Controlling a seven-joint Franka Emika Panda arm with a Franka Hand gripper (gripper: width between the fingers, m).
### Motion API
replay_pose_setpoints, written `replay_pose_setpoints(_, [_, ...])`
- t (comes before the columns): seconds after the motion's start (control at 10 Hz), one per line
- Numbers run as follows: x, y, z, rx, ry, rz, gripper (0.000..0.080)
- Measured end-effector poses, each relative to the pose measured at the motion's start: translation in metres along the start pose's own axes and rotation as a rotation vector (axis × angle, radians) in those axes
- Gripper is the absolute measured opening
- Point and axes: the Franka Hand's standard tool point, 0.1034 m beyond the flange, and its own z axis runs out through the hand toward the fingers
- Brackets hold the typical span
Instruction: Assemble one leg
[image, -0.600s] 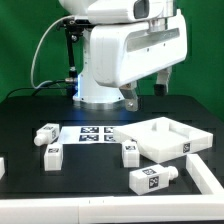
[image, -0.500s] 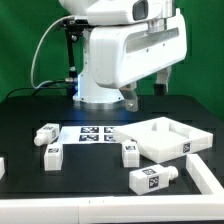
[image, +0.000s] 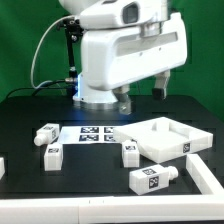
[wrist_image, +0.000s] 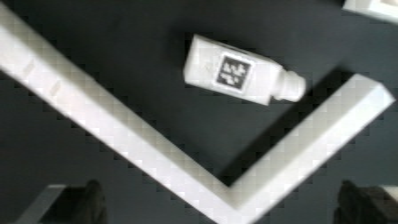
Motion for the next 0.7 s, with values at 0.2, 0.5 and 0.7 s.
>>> replay_pose_setpoints(0.2, [-0.011,-0.009,0.02,-0.007,0.007,0.139,0.065])
replay_pose_setpoints(0.5, [-0.016,-0.011,0.029,-0.007,0.008,0.145,0.065])
replay_pose_setpoints(0.7, [-0.016,-0.011,0.03,-0.006,0.007,0.145,0.065])
